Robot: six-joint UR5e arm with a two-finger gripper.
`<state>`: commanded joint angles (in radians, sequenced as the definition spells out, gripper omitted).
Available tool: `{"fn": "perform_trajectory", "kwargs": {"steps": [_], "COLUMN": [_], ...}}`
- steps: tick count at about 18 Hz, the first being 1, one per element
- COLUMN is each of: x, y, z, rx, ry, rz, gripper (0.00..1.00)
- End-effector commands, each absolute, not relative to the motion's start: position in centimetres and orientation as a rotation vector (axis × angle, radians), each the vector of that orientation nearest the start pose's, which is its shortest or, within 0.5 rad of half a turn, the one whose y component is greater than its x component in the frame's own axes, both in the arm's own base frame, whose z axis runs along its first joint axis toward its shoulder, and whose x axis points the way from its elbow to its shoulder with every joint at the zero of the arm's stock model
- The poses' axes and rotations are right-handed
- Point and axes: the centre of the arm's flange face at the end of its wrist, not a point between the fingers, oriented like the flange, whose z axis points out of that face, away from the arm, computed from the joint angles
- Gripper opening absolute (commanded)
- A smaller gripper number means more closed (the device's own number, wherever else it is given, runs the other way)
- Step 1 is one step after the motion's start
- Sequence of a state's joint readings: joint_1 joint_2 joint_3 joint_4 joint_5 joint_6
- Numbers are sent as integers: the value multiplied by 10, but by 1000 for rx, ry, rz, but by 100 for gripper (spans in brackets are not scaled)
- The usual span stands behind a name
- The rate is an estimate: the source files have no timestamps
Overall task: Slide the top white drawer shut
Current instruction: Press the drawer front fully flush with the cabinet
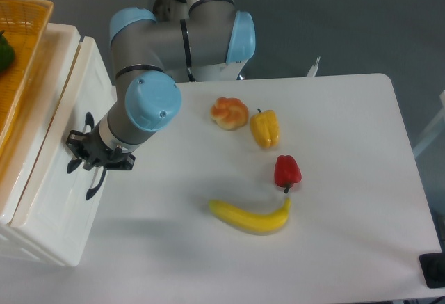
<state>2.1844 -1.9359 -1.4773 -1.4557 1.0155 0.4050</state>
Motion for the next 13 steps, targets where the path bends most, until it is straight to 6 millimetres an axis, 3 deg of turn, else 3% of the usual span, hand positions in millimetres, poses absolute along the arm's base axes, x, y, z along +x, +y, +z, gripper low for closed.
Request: {"fn": "perform_trajectory", "kwargs": {"steps": [13], "x": [-186], "y": [625], "z": [363], "rx": [-2856], "ry": [-368], "rz": [-808], "gripper": [10]}}
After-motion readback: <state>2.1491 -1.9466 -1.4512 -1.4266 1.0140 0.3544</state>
